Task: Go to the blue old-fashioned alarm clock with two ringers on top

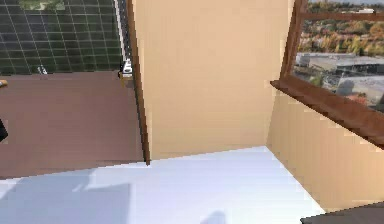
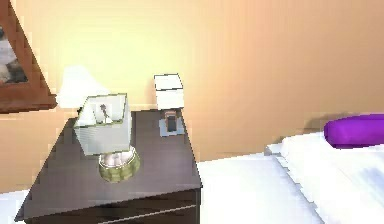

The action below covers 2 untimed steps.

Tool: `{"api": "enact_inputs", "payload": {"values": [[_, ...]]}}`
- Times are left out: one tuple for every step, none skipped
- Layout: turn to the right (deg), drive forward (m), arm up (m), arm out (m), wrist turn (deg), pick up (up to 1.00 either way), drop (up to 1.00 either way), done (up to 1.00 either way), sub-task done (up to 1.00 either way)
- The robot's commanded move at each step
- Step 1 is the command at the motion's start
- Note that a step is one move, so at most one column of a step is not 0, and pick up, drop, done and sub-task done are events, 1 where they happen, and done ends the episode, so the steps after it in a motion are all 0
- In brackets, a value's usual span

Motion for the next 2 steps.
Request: {"api": "enact_inputs", "payload": {"values": [[-9.0, 0.0, 0.0, 0.0, 0.0, 0.0, 0.0, 0.0, 0.0], [0.0, 0.7, 0.0, 0.0, 0.0, 0.0, 0.0, 0.0, 0.0]]}}
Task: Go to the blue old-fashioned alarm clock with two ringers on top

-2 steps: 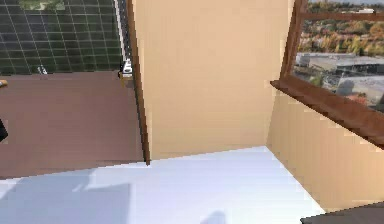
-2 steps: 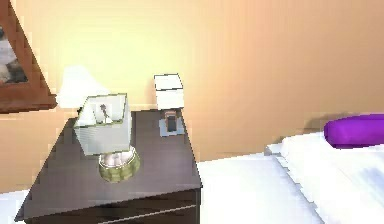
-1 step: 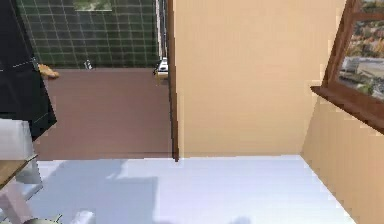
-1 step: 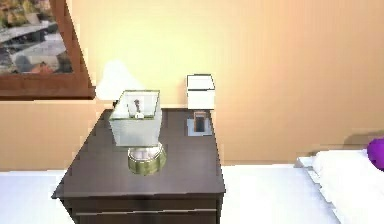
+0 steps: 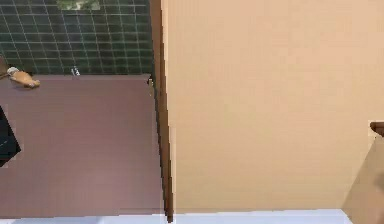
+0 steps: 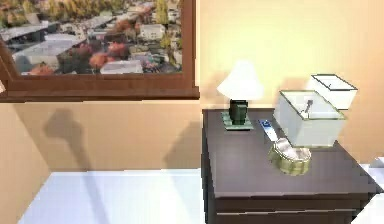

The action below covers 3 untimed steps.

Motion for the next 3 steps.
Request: {"api": "enact_inputs", "payload": {"values": [[-33.0, 0.0, 0.0, 0.0, 0.0, 0.0, 0.0, 0.0, 0.0], [0.0, 1.0, 0.0, 0.0, 0.0, 0.0, 0.0, 0.0, 0.0], [0.0, 1.0, 0.0, 0.0, 0.0, 0.0, 0.0, 0.0, 0.0]]}}
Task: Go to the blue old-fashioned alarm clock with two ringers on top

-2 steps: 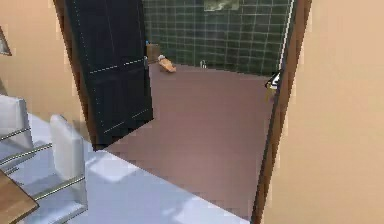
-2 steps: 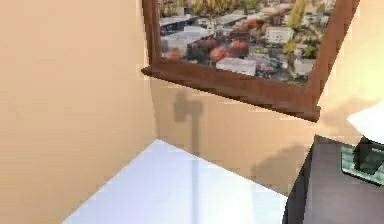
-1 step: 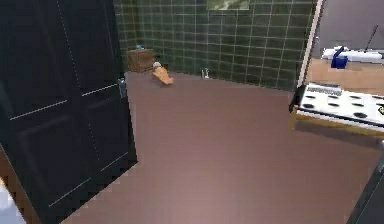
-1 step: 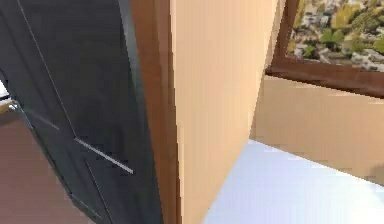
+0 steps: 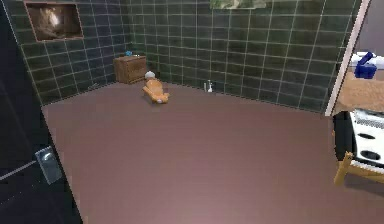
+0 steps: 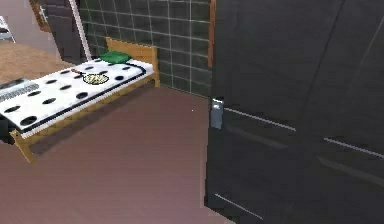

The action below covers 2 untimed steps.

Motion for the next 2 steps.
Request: {"api": "enact_inputs", "payload": {"values": [[0.0, 0.65, 0.0, 0.0, 0.0, 0.0, 0.0, 0.0, 0.0], [-15.0, 0.0, 0.0, 0.0, 0.0, 0.0, 0.0, 0.0, 0.0]]}}
